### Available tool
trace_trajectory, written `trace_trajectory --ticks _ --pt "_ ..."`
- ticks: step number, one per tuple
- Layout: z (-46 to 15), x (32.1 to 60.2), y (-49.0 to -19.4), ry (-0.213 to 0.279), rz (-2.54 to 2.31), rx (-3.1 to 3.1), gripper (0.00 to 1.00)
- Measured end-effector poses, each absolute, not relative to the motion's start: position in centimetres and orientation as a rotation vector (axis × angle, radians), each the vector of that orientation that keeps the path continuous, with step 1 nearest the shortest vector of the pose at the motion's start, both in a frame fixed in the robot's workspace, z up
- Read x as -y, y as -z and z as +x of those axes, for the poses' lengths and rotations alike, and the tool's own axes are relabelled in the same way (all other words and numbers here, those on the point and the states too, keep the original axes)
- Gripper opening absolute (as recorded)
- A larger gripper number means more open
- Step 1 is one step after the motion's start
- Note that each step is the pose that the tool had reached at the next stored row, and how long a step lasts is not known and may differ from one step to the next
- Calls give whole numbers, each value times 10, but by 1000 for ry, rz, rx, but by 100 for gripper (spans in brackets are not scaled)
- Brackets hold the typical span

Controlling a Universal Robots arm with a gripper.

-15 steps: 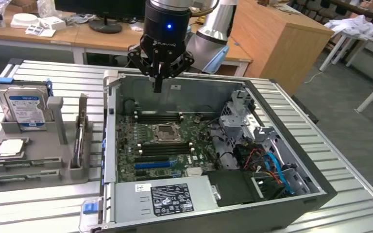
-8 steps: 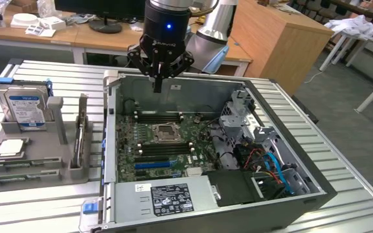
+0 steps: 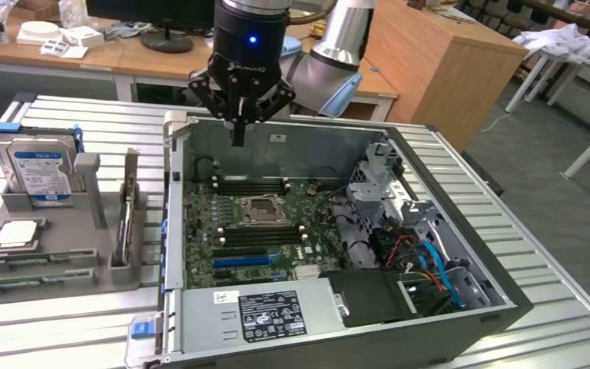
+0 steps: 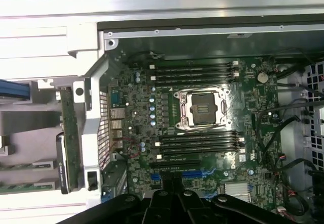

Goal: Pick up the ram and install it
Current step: 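Reach for the ram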

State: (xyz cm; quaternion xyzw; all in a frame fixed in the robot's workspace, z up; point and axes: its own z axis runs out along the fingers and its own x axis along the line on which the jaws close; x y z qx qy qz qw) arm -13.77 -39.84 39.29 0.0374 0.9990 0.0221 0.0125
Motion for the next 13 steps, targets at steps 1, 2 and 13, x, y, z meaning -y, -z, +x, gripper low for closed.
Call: trace_trajectory --ticks 1,2,13 --pt "-140 398 -393 -69 116 -3114 11" --pt "-142 398 -393 -69 117 -3114 11" --pt "-171 398 -392 -69 116 -3114 11"
